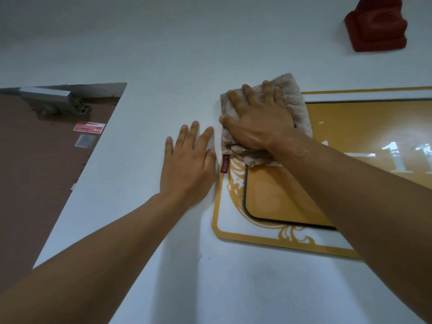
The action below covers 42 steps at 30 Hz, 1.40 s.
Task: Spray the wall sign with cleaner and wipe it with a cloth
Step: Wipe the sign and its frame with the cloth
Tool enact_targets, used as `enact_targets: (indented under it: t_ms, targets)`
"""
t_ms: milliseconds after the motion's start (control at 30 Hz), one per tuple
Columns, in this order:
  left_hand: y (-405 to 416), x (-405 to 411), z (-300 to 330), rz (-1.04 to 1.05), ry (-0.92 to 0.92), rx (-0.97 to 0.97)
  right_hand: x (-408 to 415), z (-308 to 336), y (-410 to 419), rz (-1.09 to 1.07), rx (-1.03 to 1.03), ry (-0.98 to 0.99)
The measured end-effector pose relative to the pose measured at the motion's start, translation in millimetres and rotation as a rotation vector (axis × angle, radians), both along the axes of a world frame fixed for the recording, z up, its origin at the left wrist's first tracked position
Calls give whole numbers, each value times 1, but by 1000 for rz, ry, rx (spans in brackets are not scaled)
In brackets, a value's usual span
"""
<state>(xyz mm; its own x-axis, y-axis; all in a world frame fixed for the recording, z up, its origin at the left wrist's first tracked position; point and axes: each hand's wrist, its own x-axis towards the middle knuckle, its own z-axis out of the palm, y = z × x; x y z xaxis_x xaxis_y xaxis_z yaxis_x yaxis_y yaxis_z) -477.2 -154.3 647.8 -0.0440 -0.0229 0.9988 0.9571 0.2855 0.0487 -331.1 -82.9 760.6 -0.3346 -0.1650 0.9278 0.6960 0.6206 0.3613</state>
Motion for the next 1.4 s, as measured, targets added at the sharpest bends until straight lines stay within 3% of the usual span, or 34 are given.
enact_targets:
  t_ms: [567,967,1400]
  targets:
    - [-5,8,-11,-122,-15,77,1,-40,-3,38,37,-82]
    - [-6,7,-50,-69,-24,-1,7,-91,-3,91,54,-115]
    - [-1,12,-51,-96,-94,23,23,-141,8,143,58,-147]
